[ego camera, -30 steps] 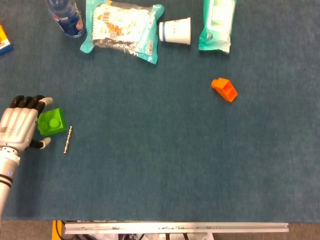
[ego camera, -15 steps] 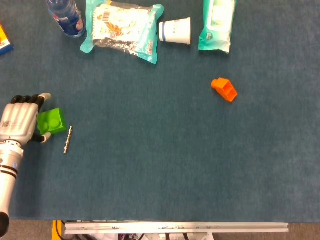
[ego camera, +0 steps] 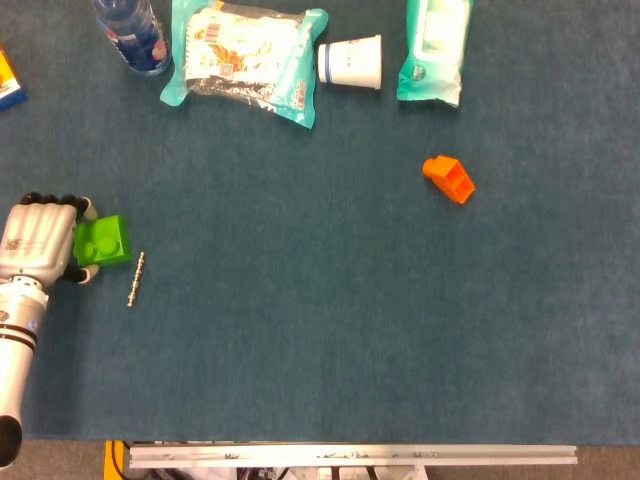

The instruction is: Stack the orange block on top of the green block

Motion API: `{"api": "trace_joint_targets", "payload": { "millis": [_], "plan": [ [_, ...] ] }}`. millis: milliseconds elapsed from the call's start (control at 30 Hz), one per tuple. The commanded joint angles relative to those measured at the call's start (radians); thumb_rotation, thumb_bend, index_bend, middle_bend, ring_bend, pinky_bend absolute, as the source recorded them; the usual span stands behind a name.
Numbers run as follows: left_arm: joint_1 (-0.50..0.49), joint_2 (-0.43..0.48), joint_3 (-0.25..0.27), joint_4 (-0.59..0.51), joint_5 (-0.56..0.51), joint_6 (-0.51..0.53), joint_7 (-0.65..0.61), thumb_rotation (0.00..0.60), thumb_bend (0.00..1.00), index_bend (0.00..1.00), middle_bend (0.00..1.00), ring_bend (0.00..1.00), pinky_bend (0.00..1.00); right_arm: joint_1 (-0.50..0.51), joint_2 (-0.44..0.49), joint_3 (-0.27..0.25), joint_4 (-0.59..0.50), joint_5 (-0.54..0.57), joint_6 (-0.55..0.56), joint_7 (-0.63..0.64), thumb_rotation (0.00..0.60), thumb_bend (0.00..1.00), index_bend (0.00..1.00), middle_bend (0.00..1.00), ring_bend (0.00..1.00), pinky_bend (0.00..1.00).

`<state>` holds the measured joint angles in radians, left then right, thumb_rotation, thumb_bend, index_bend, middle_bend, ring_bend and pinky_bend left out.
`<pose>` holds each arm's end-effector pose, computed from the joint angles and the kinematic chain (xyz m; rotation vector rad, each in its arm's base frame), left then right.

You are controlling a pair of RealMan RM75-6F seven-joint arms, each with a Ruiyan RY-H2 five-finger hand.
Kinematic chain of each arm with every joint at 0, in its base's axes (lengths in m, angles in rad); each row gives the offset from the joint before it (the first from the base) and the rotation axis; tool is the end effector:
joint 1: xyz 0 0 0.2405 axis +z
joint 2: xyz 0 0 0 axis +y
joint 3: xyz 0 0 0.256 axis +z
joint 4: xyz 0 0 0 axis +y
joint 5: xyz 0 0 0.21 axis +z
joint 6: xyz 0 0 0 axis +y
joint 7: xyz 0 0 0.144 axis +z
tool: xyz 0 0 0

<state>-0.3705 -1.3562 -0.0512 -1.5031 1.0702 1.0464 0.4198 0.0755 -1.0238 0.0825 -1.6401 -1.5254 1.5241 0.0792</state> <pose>-0.3141 0.2544 0.0466 -1.6254 -1.0426 -0.4659 -0.3045 -0.1846 0.1949 1.3592 -0.8511 0.9740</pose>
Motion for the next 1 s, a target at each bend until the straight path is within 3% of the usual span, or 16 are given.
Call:
{"api": "trace_joint_targets", "payload": {
  "millis": [33,333,700,1000],
  "plan": [
    [-0.004,-0.006,0.000,0.011,0.012,0.006,-0.007,0.600,0.16,0.44,0.42,0.36,0.24,-0.001,-0.001,-0.001,0.002,0.002,-0.001,0.001,0.600,0.15,0.09,0.25,0.17,0.21],
    [-0.036,0.006,-0.013,-0.002,0.007,-0.016,-0.002,0.600,0.16,0.47,0.47,0.40,0.26,-0.003,-0.002,0.001,0.004,0.004,0.000,0.002,0.600,0.15,0.09,0.25,0.17,0.21],
    [-0.117,0.033,-0.065,-0.112,0.015,-0.047,0.010,0.600,0.16,0.47,0.46,0.40,0.26,0.004,-0.003,0.003,0.003,0.007,-0.011,-0.004,0.600,0.15,0.09,0.25,0.17,0.21],
    [-0.208,-0.009,-0.097,-0.182,-0.056,-0.066,0.116,0.600,0.16,0.47,0.46,0.40,0.27,0.013,-0.006,0.006,0.017,0.016,-0.030,0.007,0.600,0.15,0.09,0.25,0.17,0.21]
  ]
}}
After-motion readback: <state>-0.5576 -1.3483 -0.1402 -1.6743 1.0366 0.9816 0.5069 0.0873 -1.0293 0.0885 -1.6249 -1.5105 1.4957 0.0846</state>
